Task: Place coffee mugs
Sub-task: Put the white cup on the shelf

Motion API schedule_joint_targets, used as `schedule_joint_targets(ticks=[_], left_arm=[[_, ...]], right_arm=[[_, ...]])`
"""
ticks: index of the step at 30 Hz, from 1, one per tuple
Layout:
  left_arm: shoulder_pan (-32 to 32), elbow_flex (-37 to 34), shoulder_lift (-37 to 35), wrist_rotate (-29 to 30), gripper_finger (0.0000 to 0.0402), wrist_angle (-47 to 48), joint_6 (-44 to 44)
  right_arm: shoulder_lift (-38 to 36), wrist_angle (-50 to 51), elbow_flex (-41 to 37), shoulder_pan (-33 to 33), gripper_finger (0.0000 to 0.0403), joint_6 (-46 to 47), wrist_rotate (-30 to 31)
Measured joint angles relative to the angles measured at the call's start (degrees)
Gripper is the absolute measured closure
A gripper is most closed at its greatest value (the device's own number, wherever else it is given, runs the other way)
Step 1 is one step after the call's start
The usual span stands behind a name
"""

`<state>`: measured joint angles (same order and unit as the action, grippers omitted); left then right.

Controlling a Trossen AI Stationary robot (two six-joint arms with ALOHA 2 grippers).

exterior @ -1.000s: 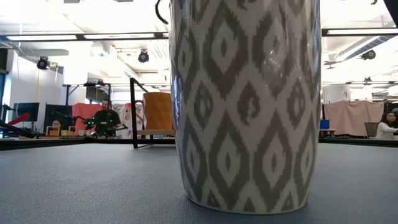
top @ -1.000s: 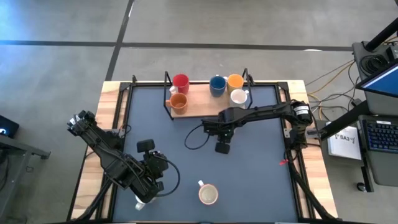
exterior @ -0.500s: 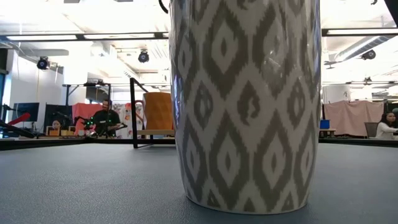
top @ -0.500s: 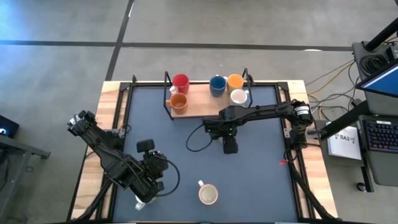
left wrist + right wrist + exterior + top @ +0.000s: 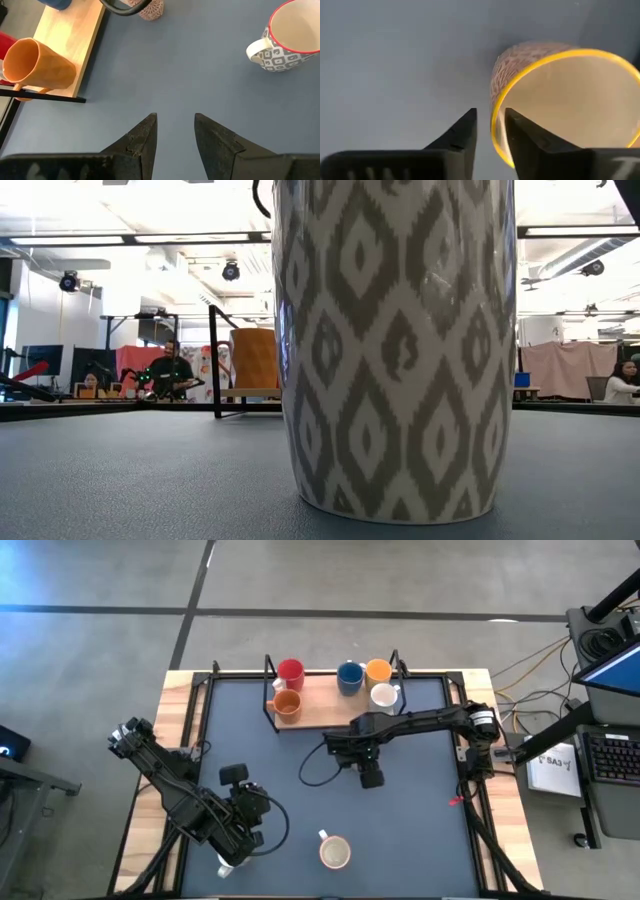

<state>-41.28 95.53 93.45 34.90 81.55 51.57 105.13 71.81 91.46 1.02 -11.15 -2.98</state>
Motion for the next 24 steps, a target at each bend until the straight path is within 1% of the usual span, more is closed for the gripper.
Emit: schedule_joint_targets(ticks=[4, 5, 9, 14, 19, 22, 24], left_arm=[[0.0, 0.0, 0.0, 0.0, 0.0288, 0.0, 0.0], [0.0, 0.0, 0.0, 0.0, 0.0288, 0.0, 0.0], [0.0, 0.0, 0.0, 0.0, 0.0288, 0.1, 0.0], [0.0, 0.0, 0.0, 0.0, 0.0288, 0.5, 0.0], [0.0, 0.0, 0.0, 0.0, 0.0288, 0.9, 0.0], [0.0, 0.0, 0.0, 0.0, 0.0288, 1.4, 0.0], [0.0, 0.0, 0.0, 0.0, 0.0288, 1.5, 0.0]], right_arm=[[0.3, -1.1, 0.0, 0.0, 0.0373, 0.4, 0.0], [0.3, -1.2, 0.0, 0.0, 0.0382, 0.8, 0.1], [0.0, -1.5, 0.0, 0.0, 0.0388, 2.3, 0.5], [-0.7, -1.6, 1.5, -0.3, 0.039, -1.6, -0.3], [-0.8, -1.5, 4.1, -0.2, 0.039, -3.5, 0.0], [-0.8, -1.8, 6.0, -0.1, 0.039, -1.2, 0.1], [-0.8, -1.9, 7.1, 0.1, 0.039, 3.8, -0.1]])
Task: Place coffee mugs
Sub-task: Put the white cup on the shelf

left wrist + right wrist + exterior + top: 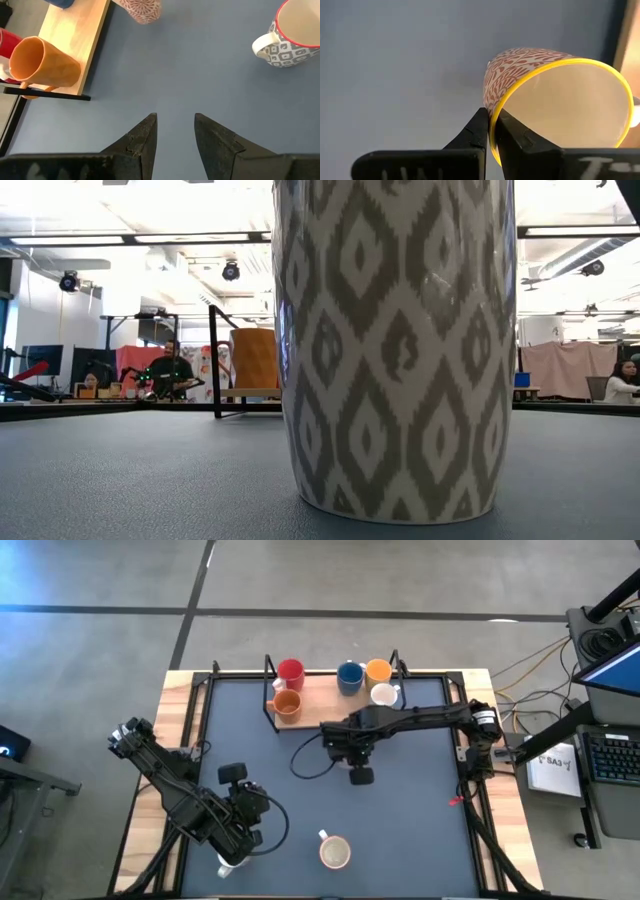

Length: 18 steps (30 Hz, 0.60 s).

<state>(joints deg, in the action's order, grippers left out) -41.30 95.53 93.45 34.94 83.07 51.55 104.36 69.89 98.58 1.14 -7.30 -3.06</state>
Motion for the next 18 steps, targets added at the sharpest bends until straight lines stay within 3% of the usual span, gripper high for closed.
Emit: schedule_joint_targets(ticks=[7, 18], left_arm=[[0.0, 0.0, 0.0, 0.0, 0.0288, 0.1, 0.0], [0.0, 0.0, 0.0, 0.4, 0.0288, 0.5, -1.3]], right_arm=[[0.0, 0.2, 1.0, 0.7, 0.039, 26.3, -0.4], [-0.1, -0.4, -1.4, 3.8, 0.039, 44.0, -0.4]])
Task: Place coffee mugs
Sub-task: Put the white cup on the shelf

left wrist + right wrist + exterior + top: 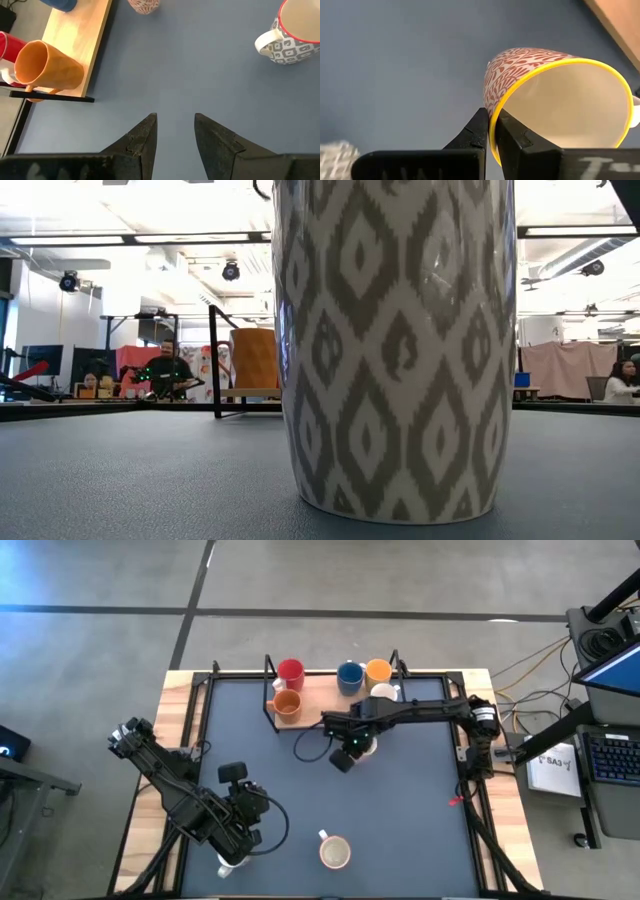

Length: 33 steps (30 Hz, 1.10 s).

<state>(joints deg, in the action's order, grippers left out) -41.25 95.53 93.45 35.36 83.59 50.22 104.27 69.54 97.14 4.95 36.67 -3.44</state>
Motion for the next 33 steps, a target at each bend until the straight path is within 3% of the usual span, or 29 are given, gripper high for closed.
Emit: schedule_joint_targets(ticks=[7, 12, 16, 24, 29, 33], left_arm=[[0.0, 0.0, 0.0, 0.0, 0.0288, 0.0, -1.2], [-0.1, 0.0, 0.0, 0.1, 0.0288, 0.2, -1.7], [-0.1, 0.0, 0.0, 0.0, 0.0288, 0.4, -1.7], [-0.1, 0.0, 0.0, 0.0, 0.0288, 0.4, -0.9], [-0.1, 0.0, 0.0, 0.0, 0.0288, 0.4, -0.1], [-0.2, 0.0, 0.0, -0.3, 0.0288, 0.3, 0.0]], right_arm=[[0.0, -2.9, -4.3, 3.2, 0.039, 7.0, 0.0], [0.0, -3.2, -5.2, 4.5, 0.039, 4.7, 0.0], [0.0, -3.2, -5.3, 4.5, 0.0375, -2.0, 0.2], [-0.1, -1.9, -4.0, 4.5, 0.0296, -14.5, -0.3], [-0.1, 7.6, -1.8, 3.4, 0.0268, -33.3, -5.1], [-0.1, 16.5, -1.9, 1.4, 0.0266, -45.7, 1.3]])
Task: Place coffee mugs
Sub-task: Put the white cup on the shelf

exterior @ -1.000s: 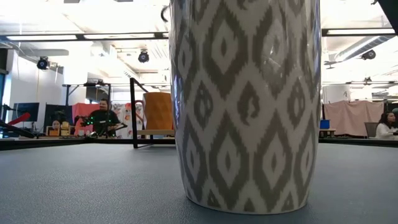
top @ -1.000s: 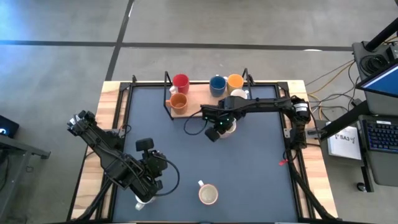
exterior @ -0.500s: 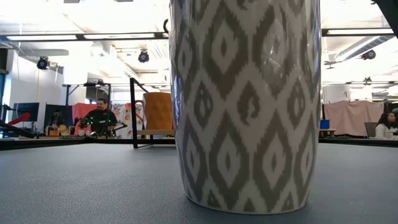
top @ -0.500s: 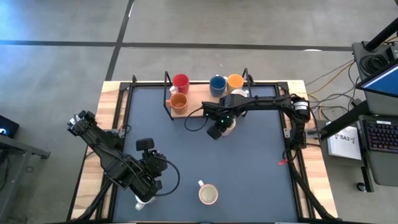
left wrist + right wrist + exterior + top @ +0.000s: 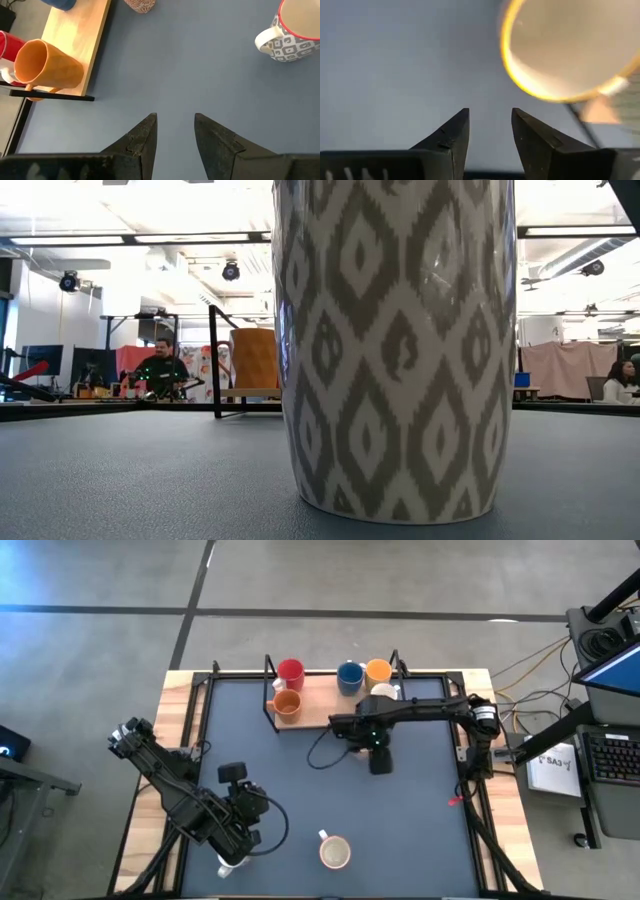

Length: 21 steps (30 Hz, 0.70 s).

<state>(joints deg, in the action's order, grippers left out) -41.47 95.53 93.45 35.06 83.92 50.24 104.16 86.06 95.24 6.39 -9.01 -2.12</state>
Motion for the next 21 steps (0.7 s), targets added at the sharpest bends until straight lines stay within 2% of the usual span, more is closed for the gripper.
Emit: schedule_joint_targets(ticks=[3, 6, 12, 21], left_arm=[[0.0, 0.0, 0.0, 0.0, 0.0288, 0.0, 0.0], [0.0, 0.0, 0.0, 0.0, 0.0288, -0.1, 0.0], [0.0, 0.0, 0.0, 0.0, 0.0288, -0.1, 0.5], [0.0, 0.0, 0.0, 0.0, 0.0288, -0.1, 0.5]], right_arm=[[0.0, 1.0, -0.2, -1.6, 0.0272, -6.2, 6.0], [0.0, 0.2, -0.2, -3.0, 0.0275, -11.6, 8.4], [0.0, -1.8, -0.3, -4.3, 0.027, -19.1, 9.8], [0.0, -6.8, -2.4, -4.2, 0.0273, -24.0, 9.6]])
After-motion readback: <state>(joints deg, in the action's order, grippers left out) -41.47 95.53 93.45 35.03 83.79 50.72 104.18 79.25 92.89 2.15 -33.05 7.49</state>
